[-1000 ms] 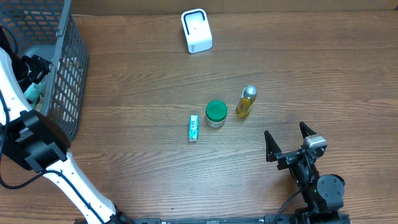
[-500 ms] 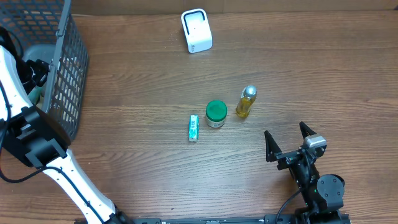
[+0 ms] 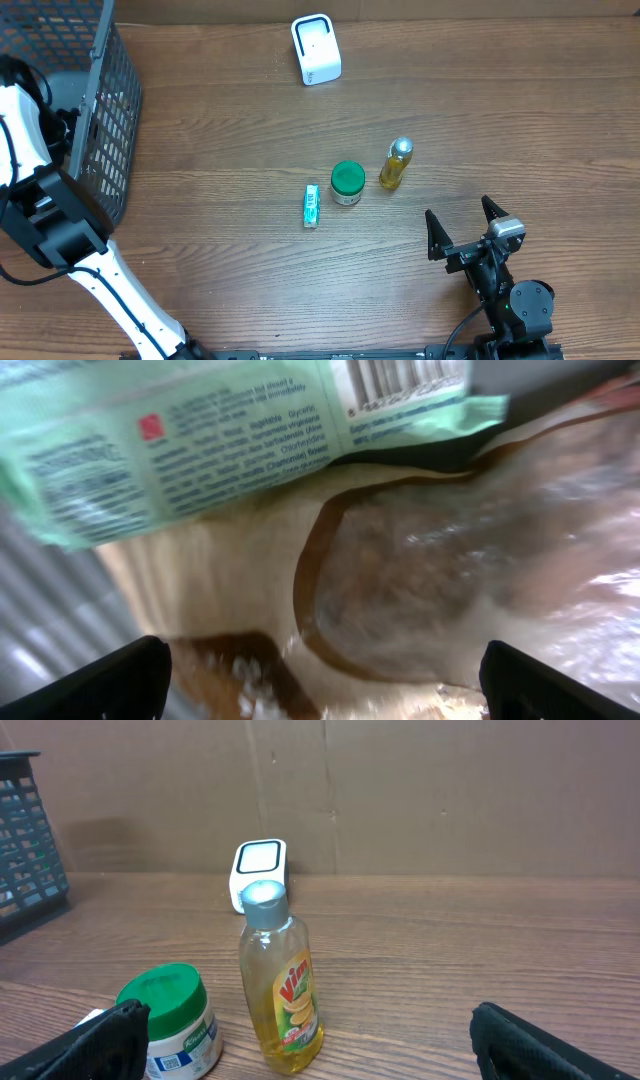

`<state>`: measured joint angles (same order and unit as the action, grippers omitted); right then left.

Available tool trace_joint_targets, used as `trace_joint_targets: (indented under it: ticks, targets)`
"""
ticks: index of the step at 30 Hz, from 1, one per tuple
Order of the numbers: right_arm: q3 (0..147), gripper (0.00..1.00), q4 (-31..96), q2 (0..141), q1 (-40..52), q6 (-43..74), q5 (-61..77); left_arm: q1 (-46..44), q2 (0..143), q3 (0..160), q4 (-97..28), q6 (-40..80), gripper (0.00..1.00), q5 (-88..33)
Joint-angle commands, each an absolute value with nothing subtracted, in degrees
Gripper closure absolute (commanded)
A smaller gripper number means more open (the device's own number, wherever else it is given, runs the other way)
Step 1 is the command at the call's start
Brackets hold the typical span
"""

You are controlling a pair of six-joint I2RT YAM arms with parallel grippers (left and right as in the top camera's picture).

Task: Scan the item barcode
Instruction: 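Grasp the clear dried-mushroom bag in the basket with the left gripper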

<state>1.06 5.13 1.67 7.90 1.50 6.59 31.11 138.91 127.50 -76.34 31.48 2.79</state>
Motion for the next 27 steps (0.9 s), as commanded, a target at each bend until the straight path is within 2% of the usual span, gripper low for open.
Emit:
trace_joint_targets:
  ticks: [1,6,12,13,16,21,27]
  targets:
    - [0.8,0.0,4.8,1.6,7.9,1.7,6.1,30.7,139.4,122.9,-73.8,32.3,0.0,3.6]
    - [0.8,0.0,4.8,1.6,7.9,1.7,6.1,30.7,139.4,117.1,-69.9,32.1,0.02,3.5]
    - [0.8,0.0,4.8,1.6,7.9,1.6,6.1,30.7,139.4,116.4,-69.5,31.2,0.26,3.5]
    - [0.8,0.0,4.8,1.6,7.9,1.7,6.1,30.7,139.4,116.4,-69.5,30.8,0.35,3.5]
    - [0.8,0.0,4.8,1.6,7.9,1.6,6.1,30.8,139.3,116.6,-69.6,30.5,0.48,3.3]
    - [0.8,0.0,4.8,1.6,7.9,1.7,6.1,30.8,138.2,119.2,-70.8,28.1,0.96,1.8]
    - [0.8,0.0,4.8,1.6,7.9,1.7,6.1,30.8,133.3,129.4,-76.2,27.9,0.96,1.4]
